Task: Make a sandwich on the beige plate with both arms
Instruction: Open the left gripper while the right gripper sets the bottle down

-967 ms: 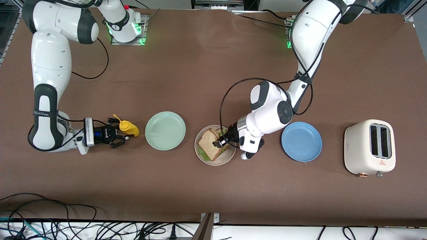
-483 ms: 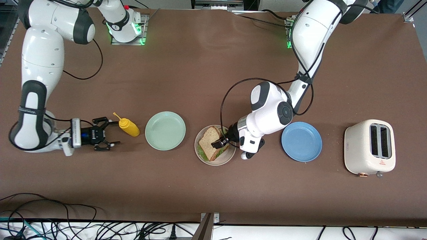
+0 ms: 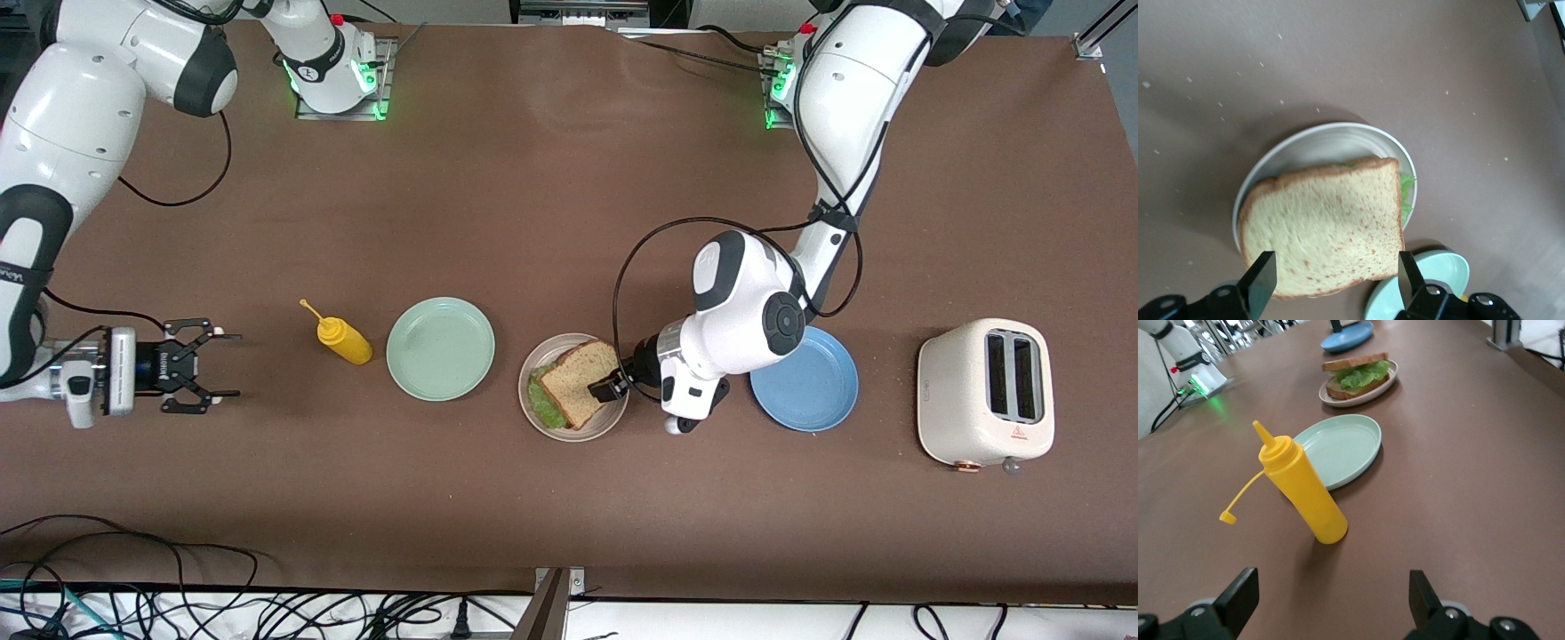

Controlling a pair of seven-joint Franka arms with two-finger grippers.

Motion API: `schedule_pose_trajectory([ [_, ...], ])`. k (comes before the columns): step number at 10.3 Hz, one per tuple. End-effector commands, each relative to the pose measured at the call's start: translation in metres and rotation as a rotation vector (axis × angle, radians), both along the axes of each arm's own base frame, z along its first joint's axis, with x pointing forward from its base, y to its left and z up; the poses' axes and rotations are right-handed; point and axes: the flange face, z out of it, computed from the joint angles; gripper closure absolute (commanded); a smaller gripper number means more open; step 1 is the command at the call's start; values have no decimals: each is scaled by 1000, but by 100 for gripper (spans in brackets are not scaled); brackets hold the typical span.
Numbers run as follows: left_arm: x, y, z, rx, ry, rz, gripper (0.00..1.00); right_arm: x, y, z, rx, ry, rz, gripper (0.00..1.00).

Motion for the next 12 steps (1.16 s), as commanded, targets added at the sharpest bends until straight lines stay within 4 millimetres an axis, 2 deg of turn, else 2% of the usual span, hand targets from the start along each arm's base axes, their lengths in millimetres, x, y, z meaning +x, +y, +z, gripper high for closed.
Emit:
schedule_pose_trajectory([
  [1, 2, 16, 2, 42, 11, -35, 17, 7, 18, 68, -158, 123, -99, 0],
  [3, 6, 32, 13, 102, 10, -88, 17, 9, 46, 119, -269, 234, -225, 0],
  [4, 5, 35, 32, 134, -6, -116, 12, 8, 61, 140, -329, 269, -269, 0],
  [6, 6, 71, 90, 222, -18, -161, 5, 4, 120, 185, -489, 290, -316, 0],
  [7, 6, 97, 121, 260, -22, -169, 0, -4, 132, 206, -575, 328, -374, 0],
  [8, 4, 118, 150, 277, -27, -178, 0, -9, 155, 223, -621, 340, -401, 0],
  [10, -2, 169, 200, 315, -41, -218, 0, -26, 184, 248, -754, 337, -490, 0],
  [12, -17, 209, 240, 441, -61, -322, 0, -43, 201, 249, -867, 377, -571, 0],
])
